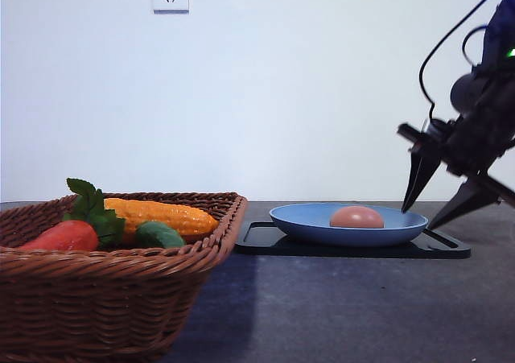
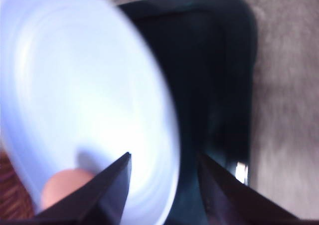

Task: Transfer egg from basket to plate and serve

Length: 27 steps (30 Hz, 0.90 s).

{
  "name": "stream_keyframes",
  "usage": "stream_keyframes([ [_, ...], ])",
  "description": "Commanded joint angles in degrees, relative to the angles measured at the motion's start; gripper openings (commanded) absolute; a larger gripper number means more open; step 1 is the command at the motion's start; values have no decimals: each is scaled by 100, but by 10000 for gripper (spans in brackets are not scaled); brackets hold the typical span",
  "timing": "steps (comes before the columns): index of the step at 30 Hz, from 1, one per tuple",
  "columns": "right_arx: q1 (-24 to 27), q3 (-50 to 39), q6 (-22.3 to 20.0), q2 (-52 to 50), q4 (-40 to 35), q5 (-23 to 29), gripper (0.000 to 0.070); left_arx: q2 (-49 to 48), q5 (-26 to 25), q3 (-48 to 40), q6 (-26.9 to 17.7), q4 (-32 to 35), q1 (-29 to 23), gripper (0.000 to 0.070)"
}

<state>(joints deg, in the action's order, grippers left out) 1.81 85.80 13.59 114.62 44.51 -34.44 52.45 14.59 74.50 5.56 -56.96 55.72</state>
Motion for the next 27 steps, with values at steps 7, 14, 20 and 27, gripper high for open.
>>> stream_keyframes([
  [7, 106, 128, -591, -978, 678, 201, 118, 705, 568, 120, -197, 348, -77, 140],
  [14, -466, -38, -995, -2115, 933, 1152, 0, 1344, 585, 93, -439, 425, -628, 0],
  [20, -1233, -588, -1067, -2932, 686, 1877, 0, 1464, 579, -459, -506, 738, -1337, 0],
  [27, -2095, -2323, -1056, -4270, -573, 2318, 0, 864, 291, -1718, -320, 1772, -2002, 0],
])
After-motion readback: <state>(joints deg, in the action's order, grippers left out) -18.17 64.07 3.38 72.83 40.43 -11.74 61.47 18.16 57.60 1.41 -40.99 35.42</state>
